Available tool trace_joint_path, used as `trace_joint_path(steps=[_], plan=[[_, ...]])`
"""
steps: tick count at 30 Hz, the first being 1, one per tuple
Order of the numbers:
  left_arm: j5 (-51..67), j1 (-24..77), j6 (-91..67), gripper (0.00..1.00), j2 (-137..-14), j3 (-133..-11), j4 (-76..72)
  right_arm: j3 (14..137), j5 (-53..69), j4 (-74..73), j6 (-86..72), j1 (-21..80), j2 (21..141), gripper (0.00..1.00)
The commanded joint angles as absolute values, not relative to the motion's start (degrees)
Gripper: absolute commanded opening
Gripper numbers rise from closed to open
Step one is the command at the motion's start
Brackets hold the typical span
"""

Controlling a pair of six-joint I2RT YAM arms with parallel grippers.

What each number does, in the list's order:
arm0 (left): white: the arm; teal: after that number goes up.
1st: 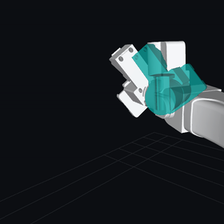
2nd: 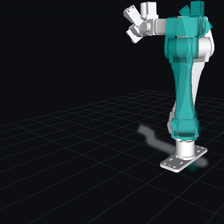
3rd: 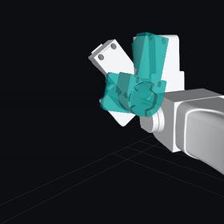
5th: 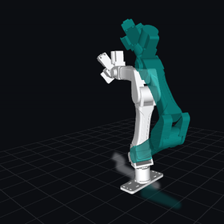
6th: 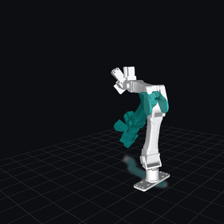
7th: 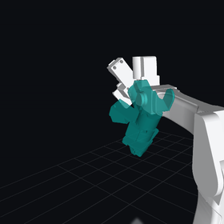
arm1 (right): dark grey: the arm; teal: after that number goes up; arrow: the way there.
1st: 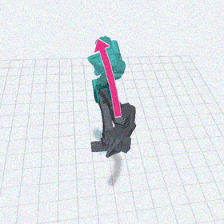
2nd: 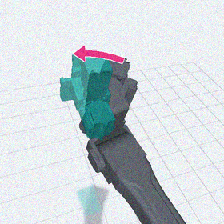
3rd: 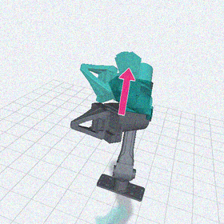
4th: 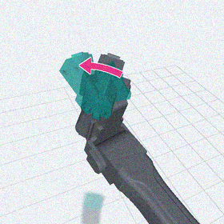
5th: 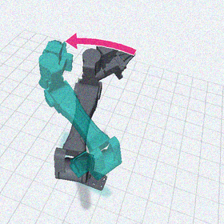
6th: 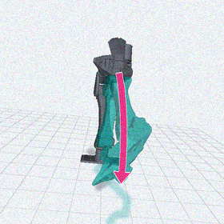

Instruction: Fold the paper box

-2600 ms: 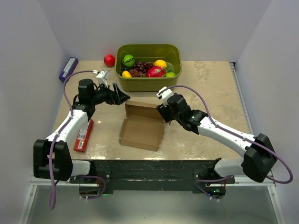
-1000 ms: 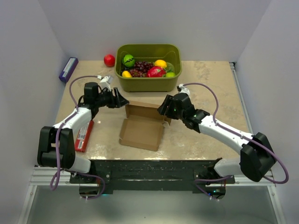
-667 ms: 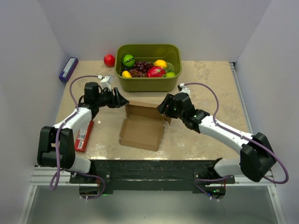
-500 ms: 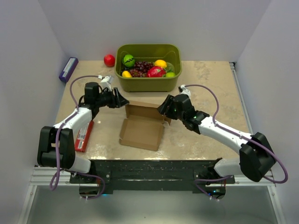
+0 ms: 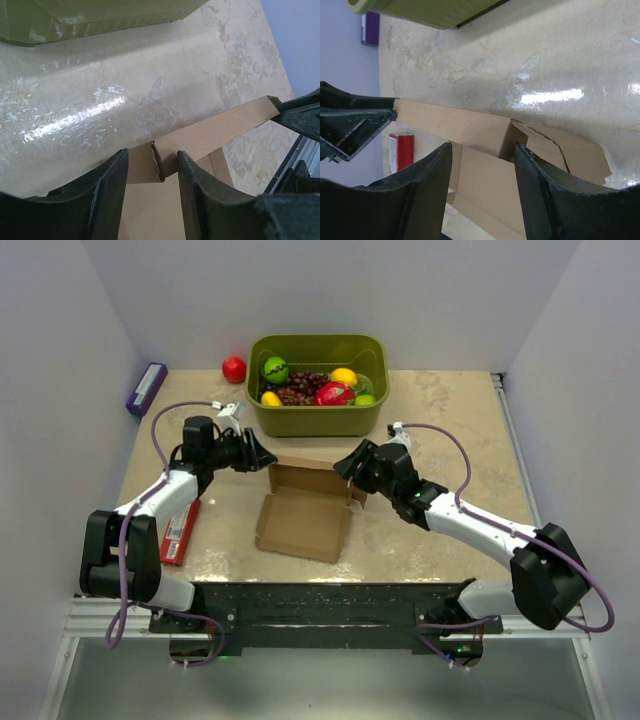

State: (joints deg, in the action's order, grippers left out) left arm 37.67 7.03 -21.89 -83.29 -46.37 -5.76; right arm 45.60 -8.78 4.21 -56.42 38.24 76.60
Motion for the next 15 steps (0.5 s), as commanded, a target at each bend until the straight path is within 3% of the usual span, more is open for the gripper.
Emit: trace_joint_path(steps=[1, 7, 15], plan=[[37.53, 7.82, -20.66, 0.48, -83.23, -46.49, -5.63, 44.47, -9.32, 10.63, -59.5, 37.71, 76.38, 0.56], [37.62, 8.0, -20.57, 0.47, -83.23, -46.49, -5.54, 45.88, -8.79, 12.91, -60.9, 37.44, 79.45, 0.55], [37.7, 8.35, -20.57, 0.47, -82.97, -46.49, -5.45, 45.0, -8.26, 17.31, -65.03, 37.44, 80.95, 0.42]])
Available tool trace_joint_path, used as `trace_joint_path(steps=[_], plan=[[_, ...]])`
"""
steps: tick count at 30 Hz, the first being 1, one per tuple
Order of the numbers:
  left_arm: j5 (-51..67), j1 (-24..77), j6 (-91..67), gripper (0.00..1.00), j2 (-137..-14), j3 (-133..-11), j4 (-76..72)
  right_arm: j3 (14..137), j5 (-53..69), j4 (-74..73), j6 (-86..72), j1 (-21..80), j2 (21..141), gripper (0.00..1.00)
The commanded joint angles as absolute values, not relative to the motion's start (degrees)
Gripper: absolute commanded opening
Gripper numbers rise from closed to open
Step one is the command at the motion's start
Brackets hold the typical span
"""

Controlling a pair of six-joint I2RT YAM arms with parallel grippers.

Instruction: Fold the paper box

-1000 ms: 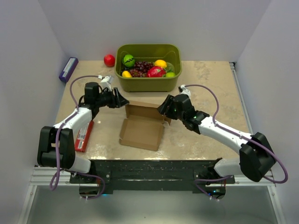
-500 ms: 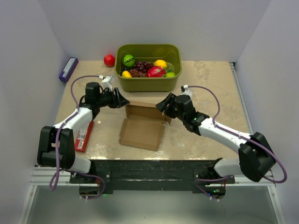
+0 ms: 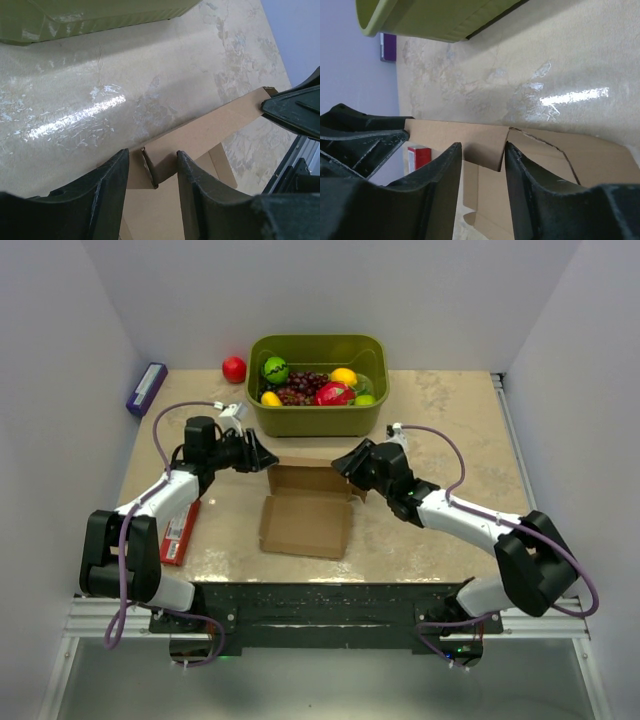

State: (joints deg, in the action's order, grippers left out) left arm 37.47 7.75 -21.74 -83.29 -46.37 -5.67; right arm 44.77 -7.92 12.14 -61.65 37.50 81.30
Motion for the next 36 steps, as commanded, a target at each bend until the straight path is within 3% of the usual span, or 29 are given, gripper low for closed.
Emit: trace_joint_path(steps=[1, 7, 15, 21, 24, 25, 28, 31, 36], plan=[[37.71, 8.44, -20.57, 0.47, -82.97, -46.41, -5.45, 44.74, -8.52, 18.18, -65.56, 37.44, 80.86, 0.41], [37.88, 8.96, -20.65, 0.47, -82.71, -46.41, -5.45, 43.24, -10.46, 20.82, -70.13, 37.53, 81.91, 0.27], [37.88, 9.32, -20.65, 0.47, -82.71, -46.32, -5.27, 42.8, -12.04, 21.45, -73.82, 37.44, 84.2, 0.0], [37.44, 9.49, -20.39, 0.47, -82.97, -46.49, -5.1, 42.1, -11.87, 22.85, -74.18, 37.44, 84.38, 0.0], [36.74, 9.58, -20.13, 0.47, -83.14, -46.76, -4.57, 41.49, -12.3, 22.86, -71.73, 37.44, 82.37, 0.2], [36.48, 9.49, -20.04, 0.47, -83.14, -46.84, -4.31, 41.48, -12.48, 22.24, -70.59, 37.53, 81.57, 0.38], [36.12, 9.58, -20.04, 0.47, -83.32, -47.11, -4.04, 41.4, -13.53, 19.7, -64.44, 37.79, 77.36, 0.64], [35.77, 9.49, -20.04, 0.47, -83.15, -47.2, -3.87, 41.05, -17.39, 16.44, -58.38, 39.72, 73.32, 0.66], [35.77, 9.58, -20.04, 0.47, -83.23, -47.2, -3.87, 41.31, -26.69, 12.58, -45.98, 48.5, 69.79, 0.59]])
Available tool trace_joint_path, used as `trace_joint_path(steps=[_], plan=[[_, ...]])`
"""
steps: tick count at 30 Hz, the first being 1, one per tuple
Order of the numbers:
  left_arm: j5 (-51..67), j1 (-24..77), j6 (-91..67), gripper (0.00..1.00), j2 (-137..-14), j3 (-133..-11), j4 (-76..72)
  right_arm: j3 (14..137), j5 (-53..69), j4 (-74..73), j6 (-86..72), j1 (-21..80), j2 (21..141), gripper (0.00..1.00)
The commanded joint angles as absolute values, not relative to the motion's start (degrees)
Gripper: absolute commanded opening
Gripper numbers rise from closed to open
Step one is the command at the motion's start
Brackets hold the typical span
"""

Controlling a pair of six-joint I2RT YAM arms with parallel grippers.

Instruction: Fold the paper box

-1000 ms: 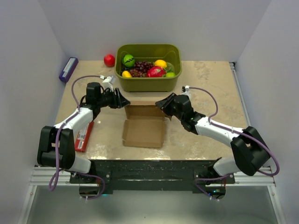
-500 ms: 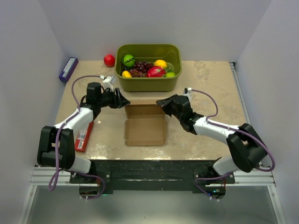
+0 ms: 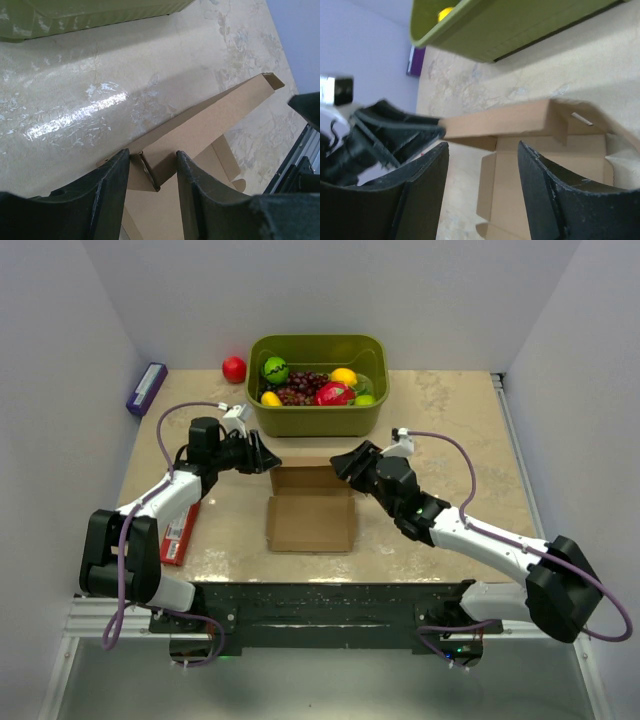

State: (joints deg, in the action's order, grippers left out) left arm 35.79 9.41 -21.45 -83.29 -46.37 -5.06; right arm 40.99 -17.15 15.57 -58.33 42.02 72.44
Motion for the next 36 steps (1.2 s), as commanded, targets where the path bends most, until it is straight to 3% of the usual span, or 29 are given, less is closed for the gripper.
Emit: trace_joint_path(steps=[1, 5, 15, 23, 36], plan=[[35.77, 9.49, -20.04, 0.47, -83.23, -47.2, -3.87, 41.74, -29.5, 11.96, -42.83, 51.82, 69.7, 0.55], [35.6, 9.58, -19.78, 0.47, -82.97, -47.11, -3.78, 43.15, -29.88, 7.49, -39.2, 53.53, 72.15, 0.35], [35.24, 9.58, -19.25, 0.46, -82.79, -47.11, -3.43, 42.01, -34.02, 2.99, -33.22, 47.74, 76.37, 0.15], [35.07, 9.58, -19.07, 0.46, -82.62, -47.2, -3.34, 42.1, -32.52, 9.22, -30.85, 43.07, 83.93, 0.08], [35.07, 9.49, -18.9, 0.46, -82.97, -47.29, -3.25, 43.33, -32.17, 20.82, -30.5, 41.75, 94.38, 0.06]])
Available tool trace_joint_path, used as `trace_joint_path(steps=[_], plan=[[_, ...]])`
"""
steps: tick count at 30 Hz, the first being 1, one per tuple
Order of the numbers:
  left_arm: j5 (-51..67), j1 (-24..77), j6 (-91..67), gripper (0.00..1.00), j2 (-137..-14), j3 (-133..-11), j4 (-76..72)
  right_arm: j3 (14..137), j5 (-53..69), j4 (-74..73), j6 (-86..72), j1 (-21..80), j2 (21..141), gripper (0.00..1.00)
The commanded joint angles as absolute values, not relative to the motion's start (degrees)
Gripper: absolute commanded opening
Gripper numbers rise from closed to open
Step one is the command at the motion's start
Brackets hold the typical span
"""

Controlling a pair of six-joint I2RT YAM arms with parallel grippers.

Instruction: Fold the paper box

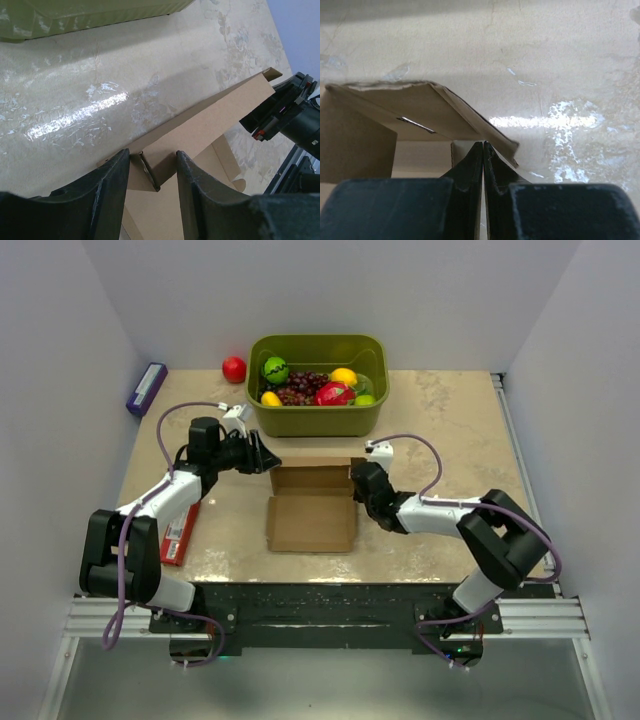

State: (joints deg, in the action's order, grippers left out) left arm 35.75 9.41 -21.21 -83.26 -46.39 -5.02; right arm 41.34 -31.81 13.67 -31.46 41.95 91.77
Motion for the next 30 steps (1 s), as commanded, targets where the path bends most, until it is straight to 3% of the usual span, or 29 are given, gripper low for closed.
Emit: trace_joint_path(steps=[1, 21, 30], plan=[[34.98, 9.49, -18.9, 0.46, -82.88, -47.37, -3.25, 43.5, -31.56, 21.27, -30.76, 41.66, 95.0, 0.05], [35.33, 9.58, -19.07, 0.46, -82.79, -47.29, -3.34, 39.55, -21.01, 32.43, -35.42, 41.66, 99.49, 0.01], [35.33, 9.58, -19.16, 0.46, -82.88, -47.46, -3.34, 39.03, -22.32, 27.95, -38.58, 42.1, 102.3, 0.0]])
